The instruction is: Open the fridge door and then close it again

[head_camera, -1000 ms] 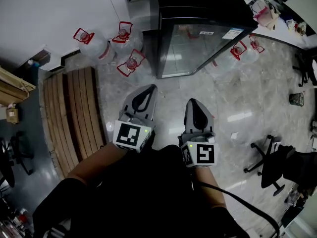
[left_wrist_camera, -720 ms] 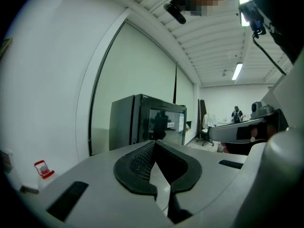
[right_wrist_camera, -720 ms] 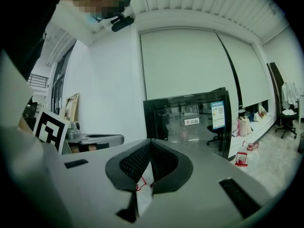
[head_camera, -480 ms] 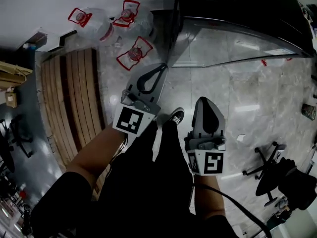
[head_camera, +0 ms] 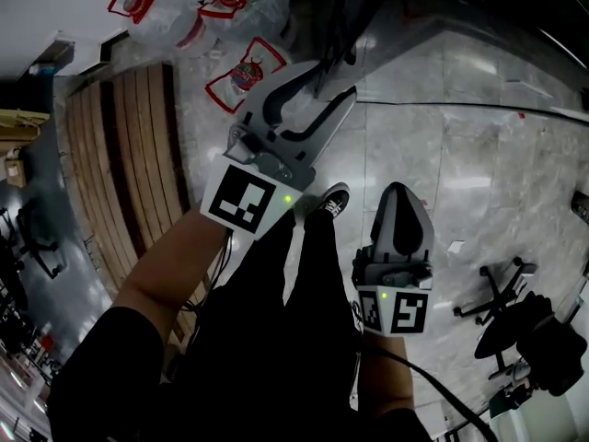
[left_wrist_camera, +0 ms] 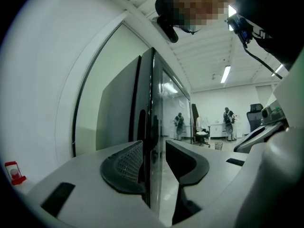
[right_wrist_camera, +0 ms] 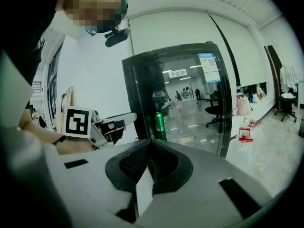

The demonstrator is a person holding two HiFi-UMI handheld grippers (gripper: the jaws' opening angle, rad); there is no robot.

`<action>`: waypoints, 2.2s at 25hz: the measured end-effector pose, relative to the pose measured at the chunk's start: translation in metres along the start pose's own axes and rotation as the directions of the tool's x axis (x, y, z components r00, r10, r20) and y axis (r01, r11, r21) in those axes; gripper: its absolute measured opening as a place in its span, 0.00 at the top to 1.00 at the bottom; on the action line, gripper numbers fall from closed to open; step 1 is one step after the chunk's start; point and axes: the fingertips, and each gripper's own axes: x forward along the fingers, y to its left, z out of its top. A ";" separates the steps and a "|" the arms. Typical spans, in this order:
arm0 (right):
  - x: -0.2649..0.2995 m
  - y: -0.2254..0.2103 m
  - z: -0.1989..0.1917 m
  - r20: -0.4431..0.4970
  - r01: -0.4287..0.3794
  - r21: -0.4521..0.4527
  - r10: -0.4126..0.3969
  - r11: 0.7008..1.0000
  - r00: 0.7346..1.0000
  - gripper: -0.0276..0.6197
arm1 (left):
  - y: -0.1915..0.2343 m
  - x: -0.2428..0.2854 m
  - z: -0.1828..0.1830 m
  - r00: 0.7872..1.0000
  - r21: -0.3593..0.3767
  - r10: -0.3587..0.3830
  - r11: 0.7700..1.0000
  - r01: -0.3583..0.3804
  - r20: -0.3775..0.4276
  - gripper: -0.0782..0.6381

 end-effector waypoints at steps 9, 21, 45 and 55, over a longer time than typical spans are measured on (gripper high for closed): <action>-0.009 -0.016 -0.011 0.002 0.036 0.011 -0.036 0.999 0.999 0.93 | 0.003 0.011 -0.003 0.999 0.012 0.050 0.999 -0.050 -0.002 0.74; -0.030 -0.019 -0.015 0.017 0.059 0.040 -0.059 0.997 0.998 0.93 | -0.001 0.005 0.002 0.994 -0.017 0.108 0.994 -0.107 0.016 0.76; -0.130 -0.065 0.021 0.166 0.188 -0.001 -0.185 0.982 0.969 0.93 | -0.183 -0.064 0.000 0.997 0.052 -0.013 0.998 0.017 -0.080 0.83; -0.127 -0.067 0.014 0.157 0.181 0.030 -0.183 0.983 0.970 0.93 | -0.171 -0.060 -0.003 0.997 0.047 0.010 0.999 -0.007 -0.077 0.83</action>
